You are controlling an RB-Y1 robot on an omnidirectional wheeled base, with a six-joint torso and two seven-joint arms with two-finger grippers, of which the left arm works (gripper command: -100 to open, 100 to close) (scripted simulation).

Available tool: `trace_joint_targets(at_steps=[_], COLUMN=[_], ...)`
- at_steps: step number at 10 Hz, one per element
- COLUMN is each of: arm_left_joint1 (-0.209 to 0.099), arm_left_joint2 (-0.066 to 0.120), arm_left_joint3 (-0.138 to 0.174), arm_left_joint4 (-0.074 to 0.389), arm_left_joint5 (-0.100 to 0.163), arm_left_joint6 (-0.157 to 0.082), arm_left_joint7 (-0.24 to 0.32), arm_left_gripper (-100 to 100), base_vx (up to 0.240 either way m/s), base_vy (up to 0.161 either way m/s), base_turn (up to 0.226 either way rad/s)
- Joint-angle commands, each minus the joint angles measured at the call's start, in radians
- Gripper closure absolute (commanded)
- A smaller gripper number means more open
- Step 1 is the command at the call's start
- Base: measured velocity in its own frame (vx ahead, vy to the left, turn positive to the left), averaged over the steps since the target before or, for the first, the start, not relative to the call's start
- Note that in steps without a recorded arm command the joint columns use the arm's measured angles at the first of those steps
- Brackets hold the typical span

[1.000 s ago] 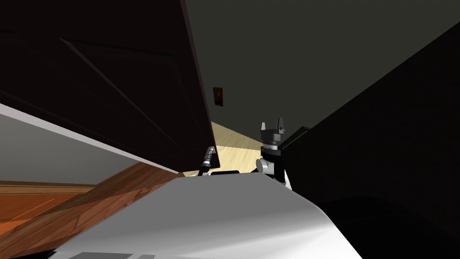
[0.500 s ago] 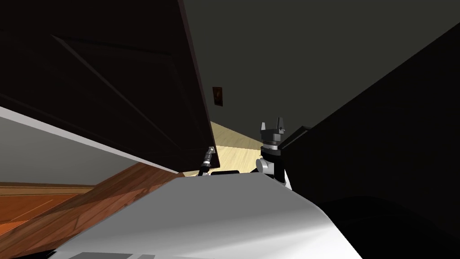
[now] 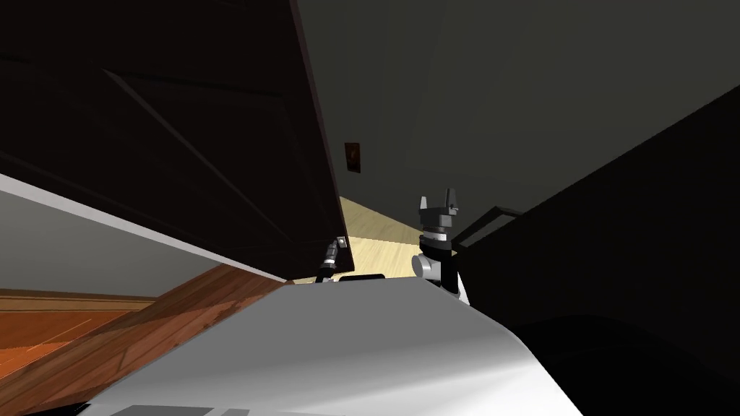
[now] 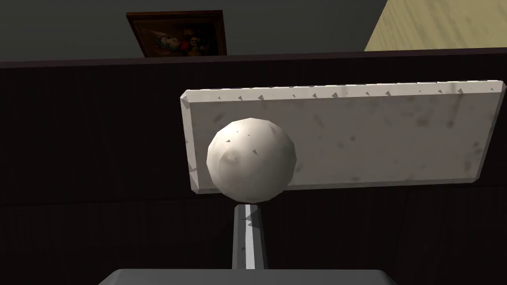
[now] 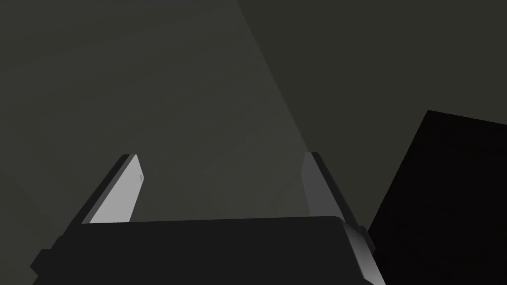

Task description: Push the door open

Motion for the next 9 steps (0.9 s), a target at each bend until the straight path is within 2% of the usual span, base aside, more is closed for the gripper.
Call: trace_joint_targets(at_steps=[1, 5, 7, 9], arm_left_joint1=[0.01, 0.039, 0.058, 0.076], arm_left_joint2=[0.011, 0.025, 0.023, 0.012], arm_left_joint3=[-0.031, -0.125, -0.183, -0.241], arm_left_joint4=[-0.007, -0.027, -0.04, -0.053], arm_left_joint5=[0.012, 0.048, 0.071, 0.093], arm_left_joint6=[-0.004, -0.015, -0.022, -0.03], arm_left_joint7=[-0.013, -0.054, -0.08, -0.105], arm_left_gripper=[-100, -100, -100, -100], base_vx=[0.062, -0.08, -0.067, -0.066], base_vy=[0.017, 0.018, 0.013, 0.015], base_turn=[0.16, 0.162, 0.214, 0.174])
